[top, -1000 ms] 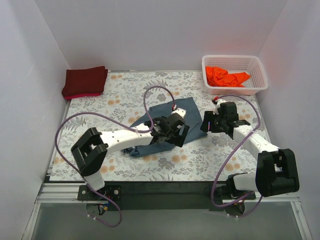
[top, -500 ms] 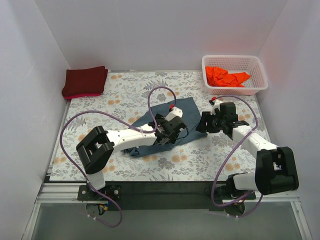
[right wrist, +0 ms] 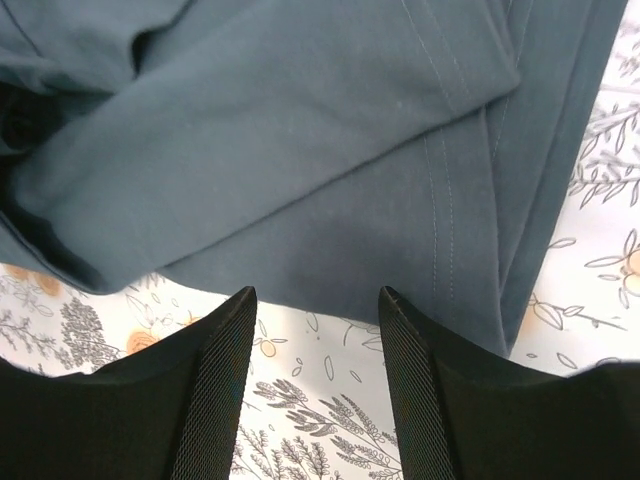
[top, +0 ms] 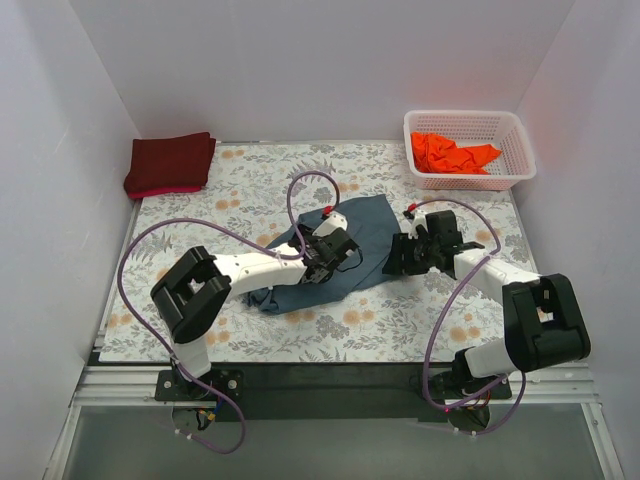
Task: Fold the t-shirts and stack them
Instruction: Flatten the tshirt out
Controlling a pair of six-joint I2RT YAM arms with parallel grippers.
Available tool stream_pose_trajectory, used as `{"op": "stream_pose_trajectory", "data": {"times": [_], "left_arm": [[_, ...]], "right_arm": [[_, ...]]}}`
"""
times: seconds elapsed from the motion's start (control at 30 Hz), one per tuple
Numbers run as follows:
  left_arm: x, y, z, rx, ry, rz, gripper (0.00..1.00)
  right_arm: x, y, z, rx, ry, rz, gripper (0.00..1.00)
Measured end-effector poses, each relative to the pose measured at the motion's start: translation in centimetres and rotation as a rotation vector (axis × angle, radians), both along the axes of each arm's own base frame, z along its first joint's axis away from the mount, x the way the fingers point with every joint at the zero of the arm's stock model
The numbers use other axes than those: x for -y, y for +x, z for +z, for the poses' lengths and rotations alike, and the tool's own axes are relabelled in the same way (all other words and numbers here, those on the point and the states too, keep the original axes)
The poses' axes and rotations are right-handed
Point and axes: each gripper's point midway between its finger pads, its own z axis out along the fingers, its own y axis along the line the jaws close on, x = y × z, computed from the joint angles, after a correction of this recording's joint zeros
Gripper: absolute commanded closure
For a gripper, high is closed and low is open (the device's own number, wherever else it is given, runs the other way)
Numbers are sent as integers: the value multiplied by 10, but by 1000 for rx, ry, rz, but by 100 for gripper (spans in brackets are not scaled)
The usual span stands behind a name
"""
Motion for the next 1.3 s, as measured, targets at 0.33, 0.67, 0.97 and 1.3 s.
{"op": "stream_pose_trajectory", "data": {"times": [0.33,0.67,0.97,1.3], "left_arm": [[-38,6,-22,-46,12,88,76],[-179,90,49,92,-115,431,86],[-313,122,39,123,-279,785,70],[-346,99,7,31,-472,981,23]], "right_arm": [[8,-11,-21,-61,-44,-27,64],[13,-11,-27,-77,-65,-68,76],[13,-11,-28,-77,-58,-84,74],[23,-21,-21,-65,-101,-98,47]]}}
